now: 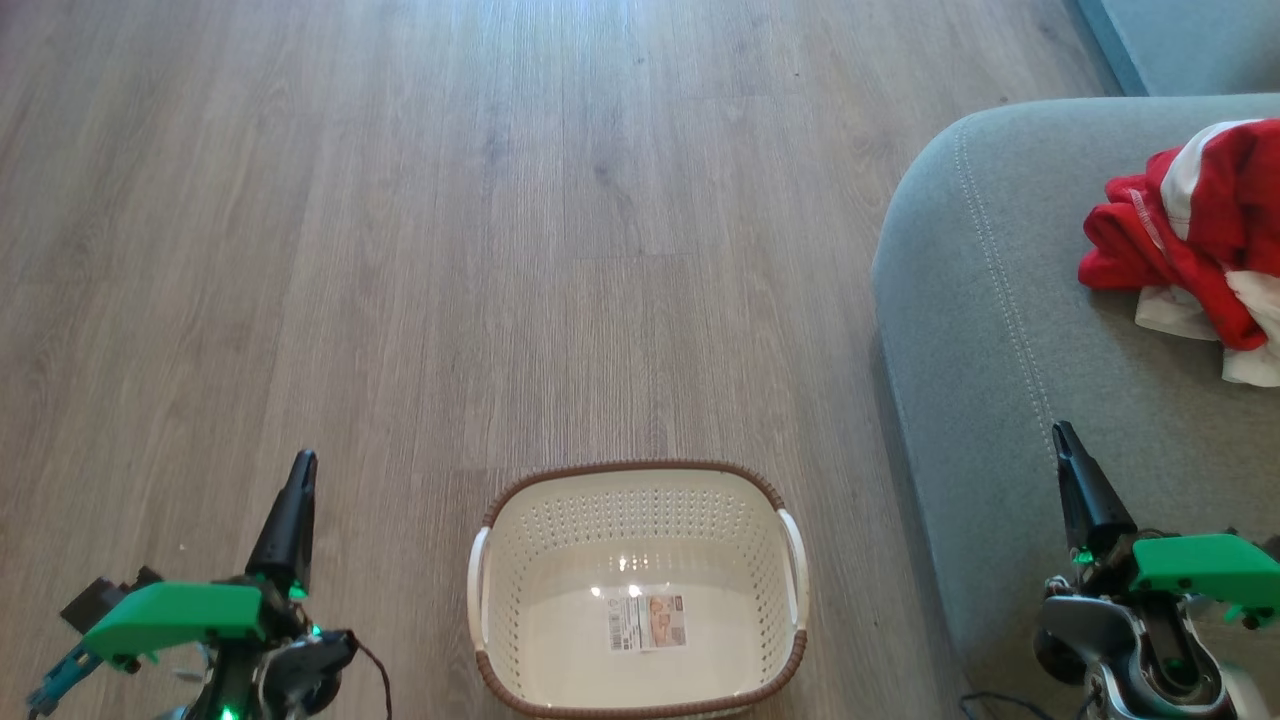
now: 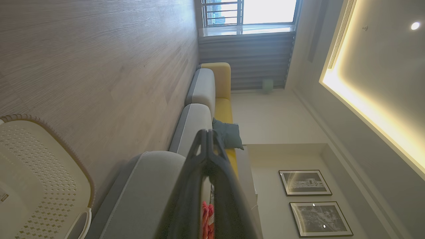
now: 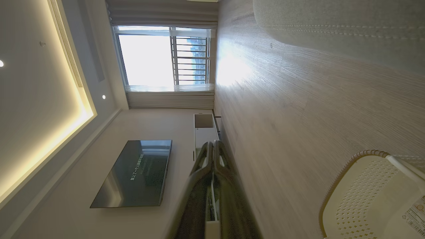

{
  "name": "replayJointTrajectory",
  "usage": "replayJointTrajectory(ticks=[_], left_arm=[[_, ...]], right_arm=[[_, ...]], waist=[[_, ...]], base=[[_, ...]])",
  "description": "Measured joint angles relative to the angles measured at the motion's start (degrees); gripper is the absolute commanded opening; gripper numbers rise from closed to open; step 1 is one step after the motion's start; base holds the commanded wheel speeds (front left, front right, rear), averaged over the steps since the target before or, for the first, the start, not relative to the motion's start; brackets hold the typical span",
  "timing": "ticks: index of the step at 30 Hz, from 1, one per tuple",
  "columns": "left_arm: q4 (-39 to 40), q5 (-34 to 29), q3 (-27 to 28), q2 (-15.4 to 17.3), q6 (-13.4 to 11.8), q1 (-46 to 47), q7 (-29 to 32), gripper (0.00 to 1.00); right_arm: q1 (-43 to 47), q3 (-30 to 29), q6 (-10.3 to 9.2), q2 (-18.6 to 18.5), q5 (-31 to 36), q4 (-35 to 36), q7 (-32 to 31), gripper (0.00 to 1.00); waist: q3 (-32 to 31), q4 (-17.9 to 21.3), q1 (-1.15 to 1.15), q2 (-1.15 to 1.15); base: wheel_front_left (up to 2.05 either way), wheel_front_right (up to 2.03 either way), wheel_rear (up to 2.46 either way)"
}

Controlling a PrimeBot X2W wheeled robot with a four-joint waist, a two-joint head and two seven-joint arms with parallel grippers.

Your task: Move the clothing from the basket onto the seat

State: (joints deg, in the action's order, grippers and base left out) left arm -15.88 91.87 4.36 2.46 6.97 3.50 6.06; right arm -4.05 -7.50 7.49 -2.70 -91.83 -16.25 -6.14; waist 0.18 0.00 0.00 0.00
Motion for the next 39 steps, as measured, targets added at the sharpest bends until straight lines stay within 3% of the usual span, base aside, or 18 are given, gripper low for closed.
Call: replayJointTrajectory(ticks=[39], left_arm=[[0.0,0.0,0.3,0.0,0.0,0.0,0.0,0.0]], right_arm=[[0.0,0.0,0.0,0.0,0.0,0.0,0.0,0.0]], waist=[[0.0,0.0,0.0,0.0]], base=[[0.0,0.0,0.0]])
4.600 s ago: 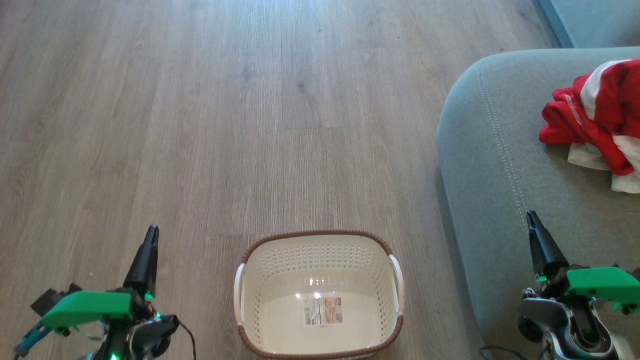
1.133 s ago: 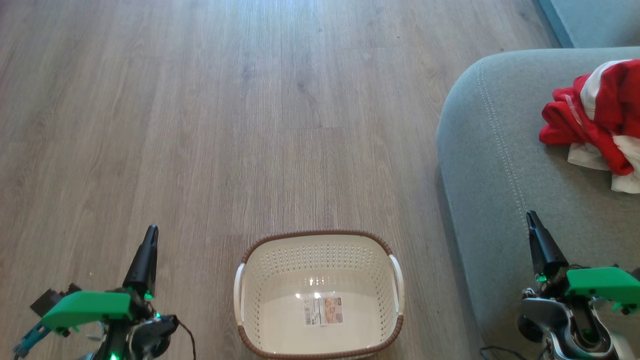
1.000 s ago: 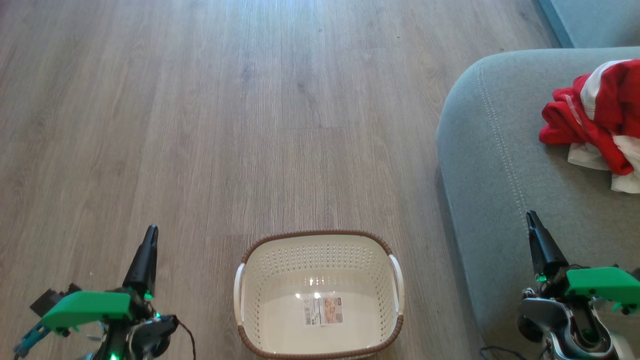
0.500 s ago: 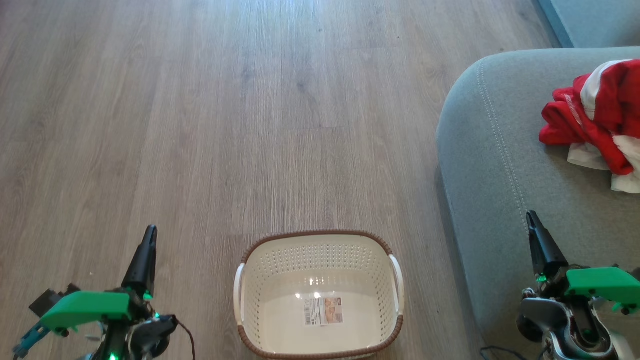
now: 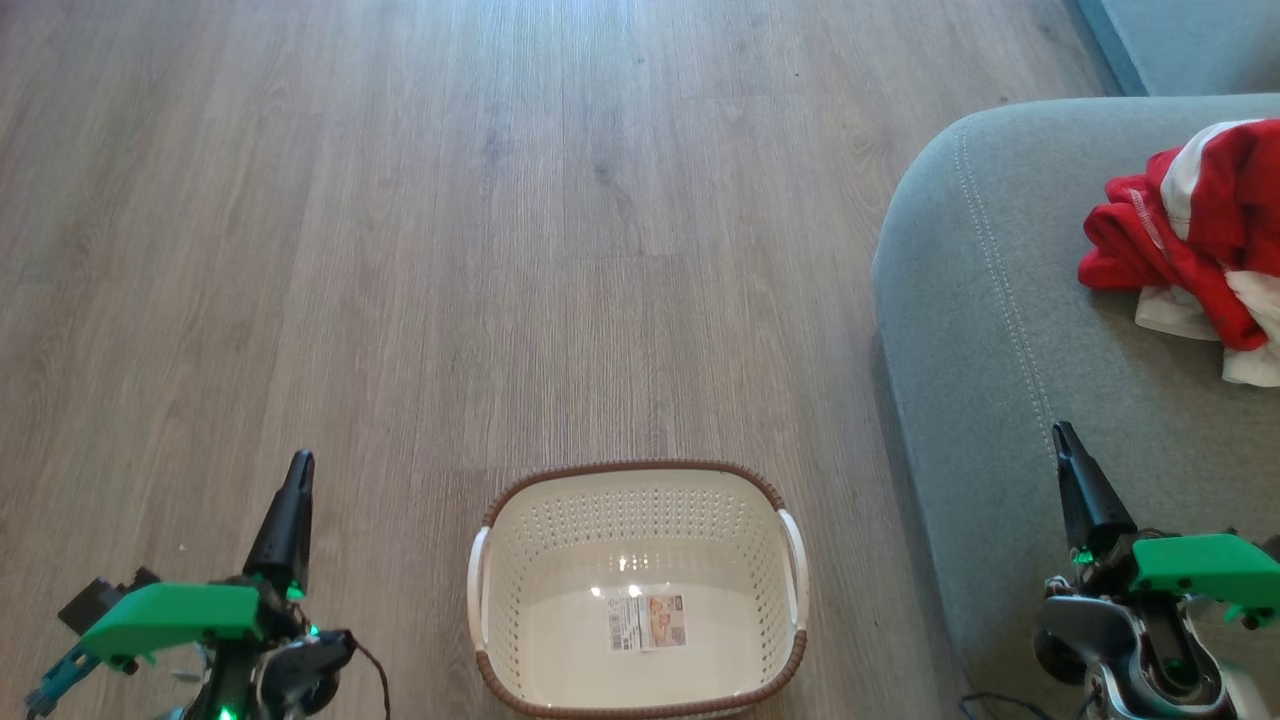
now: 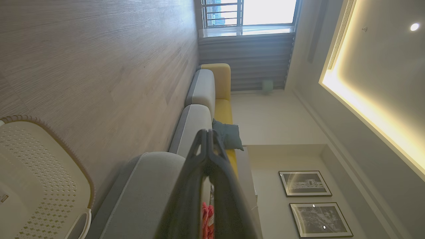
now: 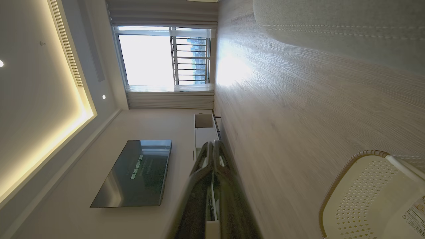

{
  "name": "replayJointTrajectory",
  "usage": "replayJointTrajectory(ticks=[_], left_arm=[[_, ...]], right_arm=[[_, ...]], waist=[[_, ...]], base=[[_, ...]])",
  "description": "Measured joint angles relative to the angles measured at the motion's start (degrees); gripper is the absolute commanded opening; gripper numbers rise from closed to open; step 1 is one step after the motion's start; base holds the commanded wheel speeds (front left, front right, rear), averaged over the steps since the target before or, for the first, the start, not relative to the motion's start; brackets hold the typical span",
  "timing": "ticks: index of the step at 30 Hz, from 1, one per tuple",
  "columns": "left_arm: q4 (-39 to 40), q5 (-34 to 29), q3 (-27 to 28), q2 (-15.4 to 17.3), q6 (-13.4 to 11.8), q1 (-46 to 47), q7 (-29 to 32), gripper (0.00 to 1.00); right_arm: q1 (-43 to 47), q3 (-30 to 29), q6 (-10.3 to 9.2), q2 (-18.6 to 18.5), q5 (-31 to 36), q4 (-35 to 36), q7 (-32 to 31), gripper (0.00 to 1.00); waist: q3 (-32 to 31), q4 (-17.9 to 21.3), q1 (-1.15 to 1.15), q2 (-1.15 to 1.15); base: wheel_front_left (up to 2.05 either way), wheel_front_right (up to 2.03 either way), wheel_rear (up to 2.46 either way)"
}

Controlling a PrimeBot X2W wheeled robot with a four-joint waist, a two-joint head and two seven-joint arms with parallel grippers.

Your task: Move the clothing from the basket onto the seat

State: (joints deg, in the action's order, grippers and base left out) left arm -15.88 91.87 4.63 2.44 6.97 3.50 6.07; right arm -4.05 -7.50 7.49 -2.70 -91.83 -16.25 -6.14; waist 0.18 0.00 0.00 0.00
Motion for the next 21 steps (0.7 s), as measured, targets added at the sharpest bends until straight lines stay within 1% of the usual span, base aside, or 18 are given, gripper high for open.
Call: replayJointTrajectory(ticks=[21], left_arm=[[0.0,0.0,0.0,0.0,0.0,0.0,0.2,0.0]], right_arm=[[0.0,0.0,0.0,0.0,0.0,0.0,0.0,0.0]], waist=[[0.0,0.0,0.0,0.0]], base=[[0.0,0.0,0.0]])
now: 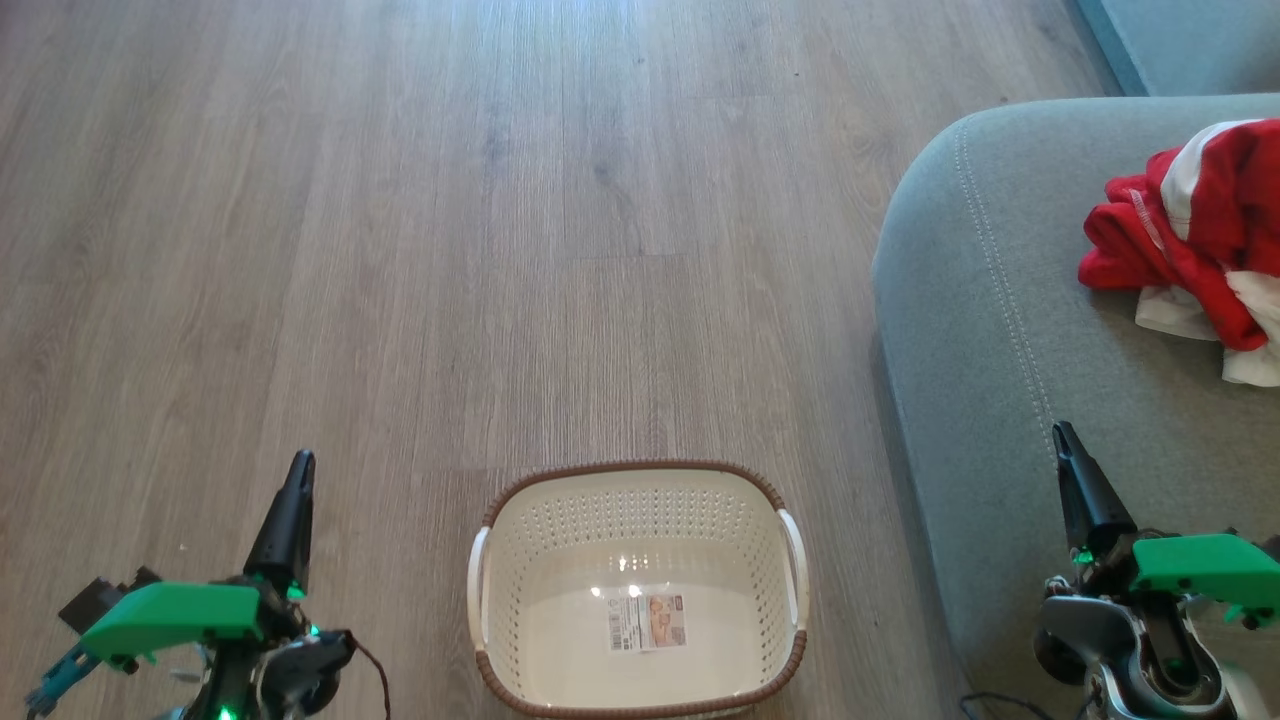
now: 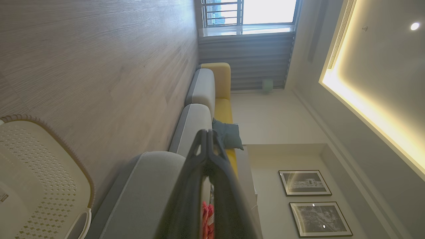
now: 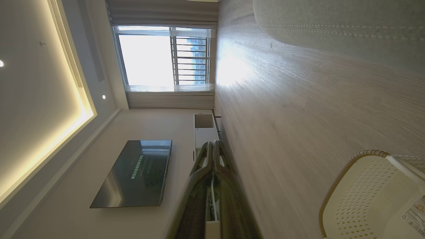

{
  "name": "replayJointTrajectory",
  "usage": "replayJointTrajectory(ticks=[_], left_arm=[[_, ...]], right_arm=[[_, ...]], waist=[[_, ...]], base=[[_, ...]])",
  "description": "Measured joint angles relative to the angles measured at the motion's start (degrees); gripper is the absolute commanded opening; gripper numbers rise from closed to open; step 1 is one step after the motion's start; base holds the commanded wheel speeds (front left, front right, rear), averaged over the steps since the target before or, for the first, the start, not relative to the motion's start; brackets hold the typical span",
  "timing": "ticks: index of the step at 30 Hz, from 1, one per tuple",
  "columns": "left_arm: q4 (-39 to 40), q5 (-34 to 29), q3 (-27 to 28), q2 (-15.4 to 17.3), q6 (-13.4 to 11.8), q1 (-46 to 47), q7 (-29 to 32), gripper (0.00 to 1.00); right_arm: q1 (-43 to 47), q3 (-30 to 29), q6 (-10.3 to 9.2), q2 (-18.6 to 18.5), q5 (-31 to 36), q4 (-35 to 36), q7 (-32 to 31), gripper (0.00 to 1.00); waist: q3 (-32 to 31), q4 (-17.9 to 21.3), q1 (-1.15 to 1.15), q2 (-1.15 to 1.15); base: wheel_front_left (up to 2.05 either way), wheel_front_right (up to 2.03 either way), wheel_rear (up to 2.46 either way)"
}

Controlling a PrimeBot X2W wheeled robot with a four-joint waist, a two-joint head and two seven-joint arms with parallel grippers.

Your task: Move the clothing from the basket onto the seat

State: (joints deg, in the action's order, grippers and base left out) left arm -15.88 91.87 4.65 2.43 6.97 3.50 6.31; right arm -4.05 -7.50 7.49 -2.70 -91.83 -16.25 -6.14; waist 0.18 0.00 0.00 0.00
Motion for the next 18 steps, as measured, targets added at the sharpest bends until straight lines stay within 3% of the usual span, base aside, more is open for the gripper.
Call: replayJointTrajectory(ticks=[18], left_arm=[[0.0,0.0,0.0,0.0,0.0,0.0,0.0,0.0]], right_arm=[[0.0,0.0,0.0,0.0,0.0,0.0,0.0,0.0]], waist=[[0.0,0.0,0.0,0.0]], base=[[0.0,0.0,0.0]])
